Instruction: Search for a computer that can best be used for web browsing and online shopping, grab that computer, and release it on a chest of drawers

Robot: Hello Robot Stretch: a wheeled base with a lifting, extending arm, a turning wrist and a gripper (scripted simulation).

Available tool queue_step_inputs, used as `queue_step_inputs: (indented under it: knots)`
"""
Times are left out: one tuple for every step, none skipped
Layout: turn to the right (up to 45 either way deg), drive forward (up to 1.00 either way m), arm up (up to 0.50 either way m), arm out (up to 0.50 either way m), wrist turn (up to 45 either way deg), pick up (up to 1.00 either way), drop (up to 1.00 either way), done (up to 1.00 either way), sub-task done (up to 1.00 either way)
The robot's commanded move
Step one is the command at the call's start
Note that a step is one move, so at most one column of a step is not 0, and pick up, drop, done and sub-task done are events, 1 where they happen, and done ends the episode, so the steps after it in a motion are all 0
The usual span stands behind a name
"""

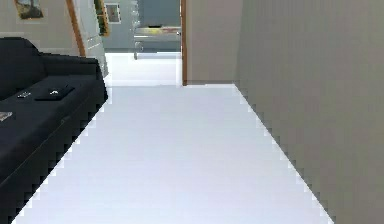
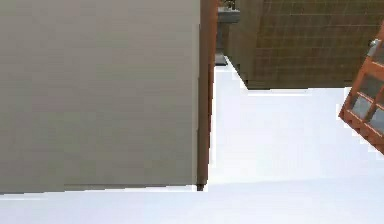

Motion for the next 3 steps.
queue_step_inputs:
  knots:
    - [-27.0, 0.00, 0.00, 0.00, 0.0, 0.00, 0.00, 0.00, 0.00]
    - [0.0, 1.00, 0.00, 0.00, 0.0, 0.00, 0.00, 0.00, 0.00]
    - [-3.0, 0.00, 0.00, 0.00, 0.0, 0.00, 0.00, 0.00, 0.00]
